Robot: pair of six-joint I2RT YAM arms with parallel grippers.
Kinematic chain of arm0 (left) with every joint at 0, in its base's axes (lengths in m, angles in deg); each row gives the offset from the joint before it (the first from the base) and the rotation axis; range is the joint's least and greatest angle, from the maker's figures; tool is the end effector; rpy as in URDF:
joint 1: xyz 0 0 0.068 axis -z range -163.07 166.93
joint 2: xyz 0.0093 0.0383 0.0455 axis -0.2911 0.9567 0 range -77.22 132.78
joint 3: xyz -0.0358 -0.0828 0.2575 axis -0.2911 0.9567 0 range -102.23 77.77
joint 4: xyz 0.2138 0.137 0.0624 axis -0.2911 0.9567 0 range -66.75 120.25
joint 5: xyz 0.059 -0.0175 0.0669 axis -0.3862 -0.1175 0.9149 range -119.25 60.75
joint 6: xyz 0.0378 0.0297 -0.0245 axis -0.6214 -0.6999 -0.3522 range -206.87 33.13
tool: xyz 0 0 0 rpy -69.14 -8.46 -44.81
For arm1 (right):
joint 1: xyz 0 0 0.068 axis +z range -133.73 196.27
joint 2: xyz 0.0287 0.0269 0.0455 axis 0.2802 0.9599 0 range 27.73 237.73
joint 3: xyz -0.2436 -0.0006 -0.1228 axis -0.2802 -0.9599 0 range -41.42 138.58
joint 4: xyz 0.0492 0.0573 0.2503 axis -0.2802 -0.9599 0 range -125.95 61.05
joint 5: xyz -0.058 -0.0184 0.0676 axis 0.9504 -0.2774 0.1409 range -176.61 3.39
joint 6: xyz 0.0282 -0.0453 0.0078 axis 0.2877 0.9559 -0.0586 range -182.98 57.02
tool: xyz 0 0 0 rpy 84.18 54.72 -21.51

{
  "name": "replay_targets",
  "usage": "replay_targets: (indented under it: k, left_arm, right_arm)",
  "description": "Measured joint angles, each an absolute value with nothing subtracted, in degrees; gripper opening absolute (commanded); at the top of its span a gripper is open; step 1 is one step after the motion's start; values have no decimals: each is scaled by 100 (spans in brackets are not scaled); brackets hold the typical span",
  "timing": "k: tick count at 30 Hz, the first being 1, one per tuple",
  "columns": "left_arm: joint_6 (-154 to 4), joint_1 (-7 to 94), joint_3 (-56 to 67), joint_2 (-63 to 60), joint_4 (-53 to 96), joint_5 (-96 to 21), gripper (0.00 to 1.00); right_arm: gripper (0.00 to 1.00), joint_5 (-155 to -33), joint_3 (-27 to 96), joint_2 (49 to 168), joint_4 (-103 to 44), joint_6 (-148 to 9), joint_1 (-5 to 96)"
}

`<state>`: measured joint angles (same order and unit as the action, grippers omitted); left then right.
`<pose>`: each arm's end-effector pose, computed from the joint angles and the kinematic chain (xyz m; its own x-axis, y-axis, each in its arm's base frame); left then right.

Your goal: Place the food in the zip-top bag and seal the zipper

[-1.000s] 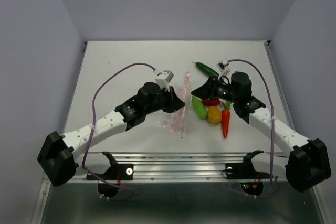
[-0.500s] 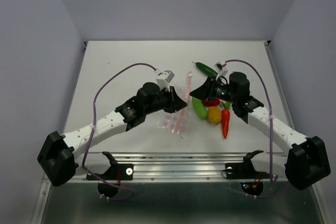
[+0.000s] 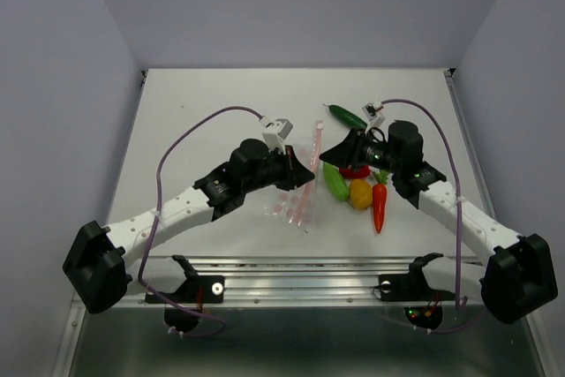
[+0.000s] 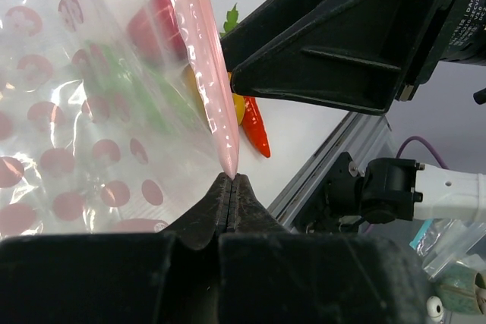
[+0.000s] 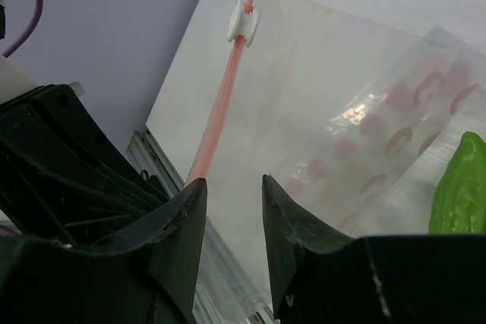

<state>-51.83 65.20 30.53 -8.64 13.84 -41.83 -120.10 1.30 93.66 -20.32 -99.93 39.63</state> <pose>0.1807 -0.2142 0.3036 -0.6123 -0.1555 -0.7752 0.6335 0.4901 -0.5987 0.2324 0.1217 0.2870 -0.6782 0.2533 -0.6898 -0.5170 0.5026 0.6929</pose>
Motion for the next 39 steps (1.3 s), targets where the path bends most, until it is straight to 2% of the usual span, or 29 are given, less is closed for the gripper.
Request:
replay_targets:
  k: [39]
  left_arm:
    - [-5139, 6520, 3160, -954, 1266, -4225, 0]
  right_arm:
    - [36, -11886, 278, 9386, -2238, -9971, 4074]
